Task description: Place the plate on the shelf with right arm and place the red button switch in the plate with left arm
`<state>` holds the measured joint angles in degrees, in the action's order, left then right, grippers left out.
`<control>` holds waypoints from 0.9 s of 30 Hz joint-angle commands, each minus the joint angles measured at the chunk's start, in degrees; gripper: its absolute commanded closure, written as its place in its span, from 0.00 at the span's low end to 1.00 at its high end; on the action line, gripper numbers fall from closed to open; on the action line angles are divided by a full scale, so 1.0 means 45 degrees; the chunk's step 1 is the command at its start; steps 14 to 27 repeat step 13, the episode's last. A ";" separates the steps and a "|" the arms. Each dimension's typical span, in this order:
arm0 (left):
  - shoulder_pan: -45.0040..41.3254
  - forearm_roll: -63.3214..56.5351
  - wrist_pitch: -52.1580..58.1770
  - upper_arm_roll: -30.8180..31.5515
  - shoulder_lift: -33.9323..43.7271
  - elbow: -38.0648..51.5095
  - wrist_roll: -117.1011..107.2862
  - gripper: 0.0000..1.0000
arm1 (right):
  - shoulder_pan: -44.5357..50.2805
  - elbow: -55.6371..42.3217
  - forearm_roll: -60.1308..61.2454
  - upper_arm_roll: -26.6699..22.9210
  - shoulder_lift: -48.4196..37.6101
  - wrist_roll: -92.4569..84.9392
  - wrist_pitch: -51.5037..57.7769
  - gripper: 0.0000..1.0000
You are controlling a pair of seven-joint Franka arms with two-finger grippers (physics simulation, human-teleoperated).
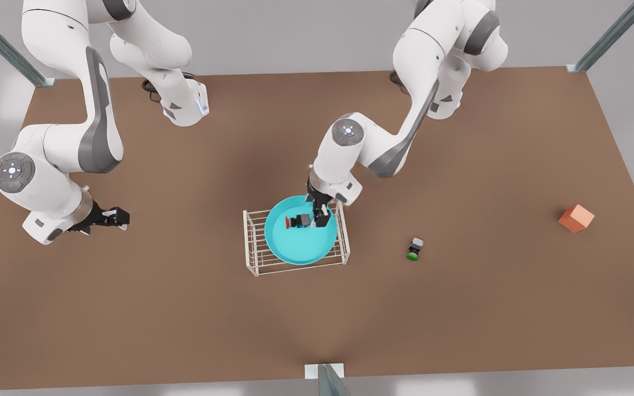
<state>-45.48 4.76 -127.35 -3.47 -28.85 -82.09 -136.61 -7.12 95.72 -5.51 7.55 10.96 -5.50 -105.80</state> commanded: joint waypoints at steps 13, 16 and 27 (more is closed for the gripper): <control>0.8350 -0.0941 0.6778 0.2276 0.5571 -0.3048 2.9714 0.00 | 0.0001 -0.0021 0.0012 -0.0017 0.0007 0.0070 -0.0005 0.00; 0.8350 -0.0941 0.6778 0.2276 0.5571 -0.3048 2.9714 0.00 | 0.0001 -0.0021 0.0012 -0.0017 0.0007 0.0070 -0.0005 0.00; 0.8350 -0.0941 0.6778 0.2276 0.5571 -0.3048 2.9714 0.00 | 0.0001 -0.0021 0.0012 -0.0017 0.0007 0.0070 -0.0005 0.00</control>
